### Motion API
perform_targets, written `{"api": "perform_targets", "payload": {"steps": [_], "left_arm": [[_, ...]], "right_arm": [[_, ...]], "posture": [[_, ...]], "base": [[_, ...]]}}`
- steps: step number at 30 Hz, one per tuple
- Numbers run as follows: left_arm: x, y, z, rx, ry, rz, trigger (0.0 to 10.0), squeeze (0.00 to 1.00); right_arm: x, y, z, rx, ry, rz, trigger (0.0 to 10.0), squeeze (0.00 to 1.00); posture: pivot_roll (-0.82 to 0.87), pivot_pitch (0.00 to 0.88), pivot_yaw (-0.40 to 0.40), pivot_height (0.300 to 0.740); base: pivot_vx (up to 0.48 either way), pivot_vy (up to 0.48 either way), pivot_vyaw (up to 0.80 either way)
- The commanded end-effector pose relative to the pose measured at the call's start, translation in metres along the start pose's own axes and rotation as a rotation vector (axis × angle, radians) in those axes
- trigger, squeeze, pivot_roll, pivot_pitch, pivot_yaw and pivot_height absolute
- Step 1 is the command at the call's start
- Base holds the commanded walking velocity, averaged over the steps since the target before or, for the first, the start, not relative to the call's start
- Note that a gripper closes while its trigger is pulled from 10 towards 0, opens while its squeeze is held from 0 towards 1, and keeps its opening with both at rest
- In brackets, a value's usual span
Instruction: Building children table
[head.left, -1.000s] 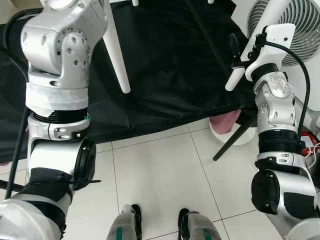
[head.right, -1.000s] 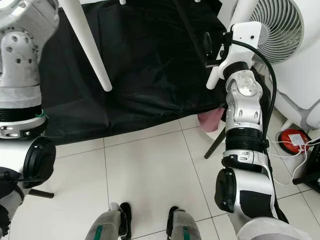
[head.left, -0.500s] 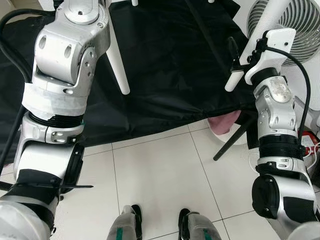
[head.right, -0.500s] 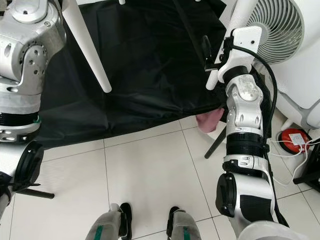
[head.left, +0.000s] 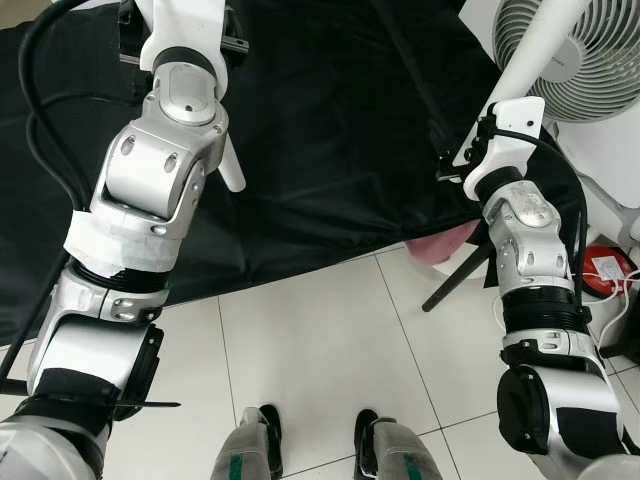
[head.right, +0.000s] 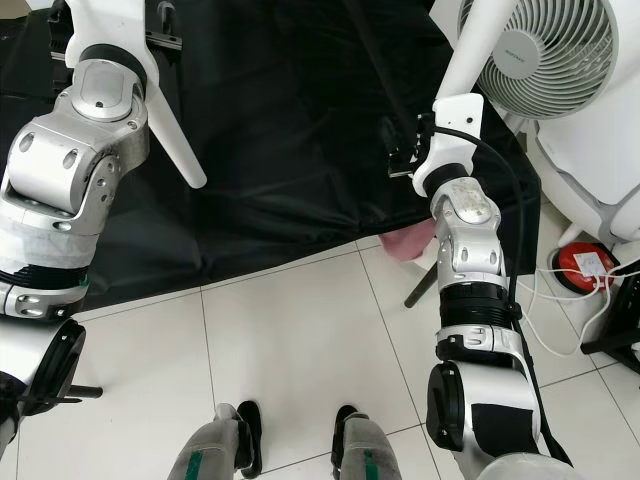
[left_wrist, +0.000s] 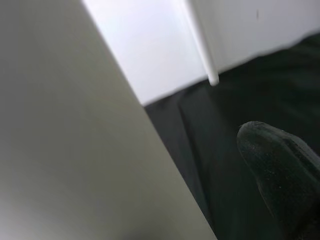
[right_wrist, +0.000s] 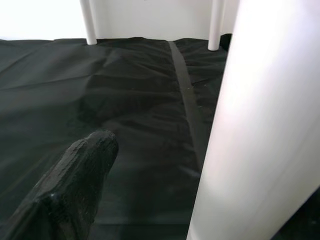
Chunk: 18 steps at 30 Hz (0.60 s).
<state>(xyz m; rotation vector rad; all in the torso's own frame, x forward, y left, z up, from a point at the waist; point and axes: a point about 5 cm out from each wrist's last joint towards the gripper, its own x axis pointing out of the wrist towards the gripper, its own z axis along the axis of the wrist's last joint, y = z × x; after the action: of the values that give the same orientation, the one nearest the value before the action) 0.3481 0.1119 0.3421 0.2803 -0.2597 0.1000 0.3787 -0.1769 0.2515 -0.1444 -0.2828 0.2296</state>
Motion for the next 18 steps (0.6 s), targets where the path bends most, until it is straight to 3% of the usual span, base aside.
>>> {"api": "perform_targets", "payload": {"steps": [1,10,18], "left_arm": [[-0.007,-0.02,-0.009,0.021,0.031,-0.149,10.0,0.0],[-0.026,-0.032,-0.009,0.081,-0.014,-0.235,10.0,0.0],[-0.031,-0.033,-0.012,0.129,-0.012,-0.222,10.0,0.0]], "right_arm": [[-0.003,0.035,-0.03,0.048,0.115,0.152,10.0,0.0],[-0.008,0.033,-0.031,0.048,0.107,0.169,10.0,0.0],[-0.01,0.034,-0.027,0.034,0.07,0.213,10.0,0.0]], "posture": [[-0.04,0.224,0.058,0.74],[-0.04,0.225,0.054,0.74],[-0.03,0.226,0.048,0.74]], "base": [[0.0,0.0,0.0],[0.0,0.0,0.0],[0.0,0.0,0.0]]}}
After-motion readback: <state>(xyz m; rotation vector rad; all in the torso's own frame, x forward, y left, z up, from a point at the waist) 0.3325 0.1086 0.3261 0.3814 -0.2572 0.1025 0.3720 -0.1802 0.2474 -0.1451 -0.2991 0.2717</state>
